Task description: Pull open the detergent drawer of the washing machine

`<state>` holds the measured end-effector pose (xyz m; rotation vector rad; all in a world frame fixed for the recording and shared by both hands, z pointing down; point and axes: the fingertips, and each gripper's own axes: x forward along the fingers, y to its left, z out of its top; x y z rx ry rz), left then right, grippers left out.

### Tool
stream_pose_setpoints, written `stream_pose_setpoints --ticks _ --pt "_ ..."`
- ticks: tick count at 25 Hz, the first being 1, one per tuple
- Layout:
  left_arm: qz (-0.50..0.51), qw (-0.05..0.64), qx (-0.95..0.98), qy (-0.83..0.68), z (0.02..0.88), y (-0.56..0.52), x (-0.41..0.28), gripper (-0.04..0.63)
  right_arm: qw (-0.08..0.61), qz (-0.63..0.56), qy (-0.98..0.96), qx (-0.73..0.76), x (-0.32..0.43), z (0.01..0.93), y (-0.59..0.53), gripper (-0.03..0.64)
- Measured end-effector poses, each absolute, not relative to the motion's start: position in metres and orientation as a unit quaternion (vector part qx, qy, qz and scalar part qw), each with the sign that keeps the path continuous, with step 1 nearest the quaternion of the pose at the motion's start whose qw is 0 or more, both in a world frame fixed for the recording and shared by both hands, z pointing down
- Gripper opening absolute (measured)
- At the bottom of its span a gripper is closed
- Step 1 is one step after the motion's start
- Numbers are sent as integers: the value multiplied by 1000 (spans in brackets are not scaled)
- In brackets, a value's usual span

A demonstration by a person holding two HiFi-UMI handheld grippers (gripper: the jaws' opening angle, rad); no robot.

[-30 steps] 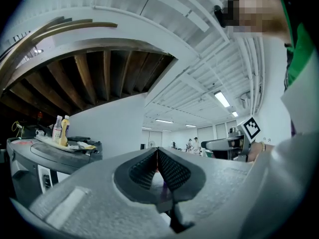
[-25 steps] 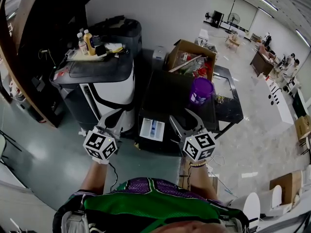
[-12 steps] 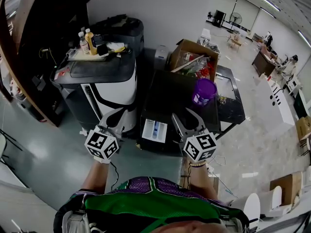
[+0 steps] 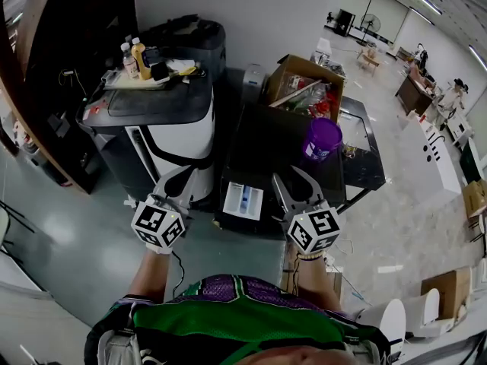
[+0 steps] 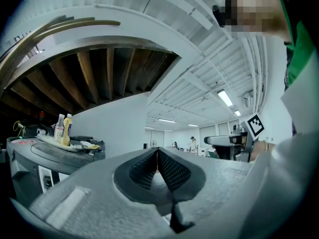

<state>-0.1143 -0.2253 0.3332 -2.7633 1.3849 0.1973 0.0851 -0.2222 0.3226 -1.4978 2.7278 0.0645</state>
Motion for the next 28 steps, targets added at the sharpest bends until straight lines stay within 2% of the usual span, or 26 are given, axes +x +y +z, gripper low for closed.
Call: stream_pose_setpoints --ticks 22,28 --pt "62 20 -896 438 336 -211 -104 18 34 35 874 -484 90 316 -203 11" --pt "62 18 -896 439 338 -208 -105 18 39 29 875 -482 90 317 -201 6"
